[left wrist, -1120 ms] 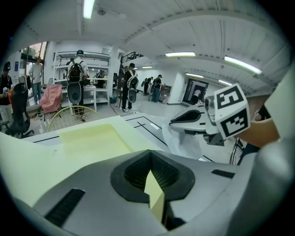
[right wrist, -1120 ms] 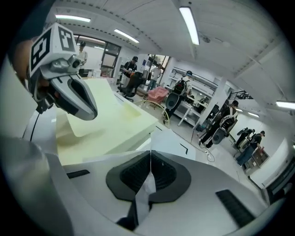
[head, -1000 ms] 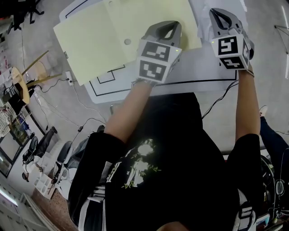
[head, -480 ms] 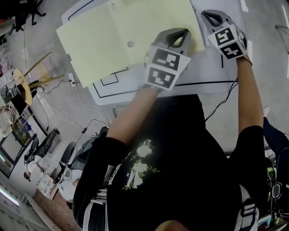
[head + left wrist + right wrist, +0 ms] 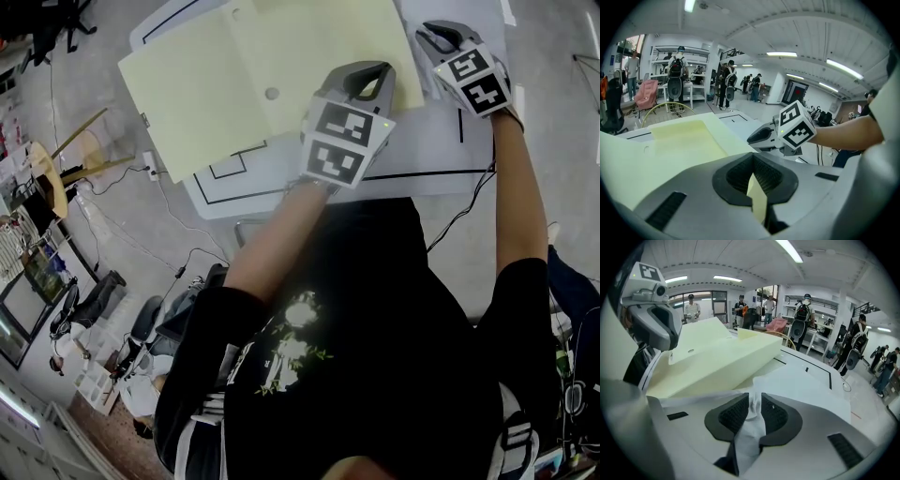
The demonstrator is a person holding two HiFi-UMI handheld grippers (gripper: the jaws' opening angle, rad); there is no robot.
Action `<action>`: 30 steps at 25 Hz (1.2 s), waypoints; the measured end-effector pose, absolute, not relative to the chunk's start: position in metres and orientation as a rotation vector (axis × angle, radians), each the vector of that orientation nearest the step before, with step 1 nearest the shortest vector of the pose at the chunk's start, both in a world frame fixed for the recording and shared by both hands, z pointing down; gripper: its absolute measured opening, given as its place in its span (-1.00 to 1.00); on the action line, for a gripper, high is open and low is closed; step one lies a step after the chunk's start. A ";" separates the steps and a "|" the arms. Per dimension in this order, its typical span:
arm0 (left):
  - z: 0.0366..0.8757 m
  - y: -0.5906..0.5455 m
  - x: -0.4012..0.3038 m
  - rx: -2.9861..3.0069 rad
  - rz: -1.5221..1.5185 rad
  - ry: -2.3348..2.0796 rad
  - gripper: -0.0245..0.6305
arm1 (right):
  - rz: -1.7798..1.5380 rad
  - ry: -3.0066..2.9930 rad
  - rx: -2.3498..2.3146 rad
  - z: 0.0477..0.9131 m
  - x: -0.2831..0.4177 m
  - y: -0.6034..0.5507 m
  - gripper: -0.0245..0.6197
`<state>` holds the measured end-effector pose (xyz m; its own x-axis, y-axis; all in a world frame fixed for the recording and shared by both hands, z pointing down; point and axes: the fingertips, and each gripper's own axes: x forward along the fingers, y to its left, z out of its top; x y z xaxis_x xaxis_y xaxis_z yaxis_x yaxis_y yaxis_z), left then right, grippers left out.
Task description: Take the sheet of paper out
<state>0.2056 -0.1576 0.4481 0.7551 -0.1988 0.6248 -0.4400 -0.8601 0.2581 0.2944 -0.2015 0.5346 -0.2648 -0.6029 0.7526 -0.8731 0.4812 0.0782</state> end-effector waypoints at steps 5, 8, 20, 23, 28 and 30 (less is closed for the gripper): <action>0.455 -0.152 0.206 2.545 0.873 -0.473 -0.96 | 0.588 -2.004 1.199 0.535 0.297 -0.203 -0.61; 0.464 -0.145 0.203 2.535 0.901 -0.466 -0.96 | 0.588 -2.006 1.188 0.536 0.294 -0.204 -0.57; 0.469 -0.134 0.181 2.501 0.913 -0.500 -0.96 | 0.495 -2.019 1.132 0.538 0.280 -0.201 -0.31; 0.466 -0.134 0.180 2.508 0.902 -0.514 -0.96 | 0.456 -2.031 1.141 0.530 0.282 -0.201 -0.24; 0.458 -0.128 0.179 2.520 0.884 -0.532 -0.96 | 0.387 -2.080 1.173 0.498 0.282 -0.197 -0.20; 0.454 -0.123 0.178 2.525 0.878 -0.536 -0.96 | 0.377 -2.092 1.196 0.486 0.282 -0.194 -0.20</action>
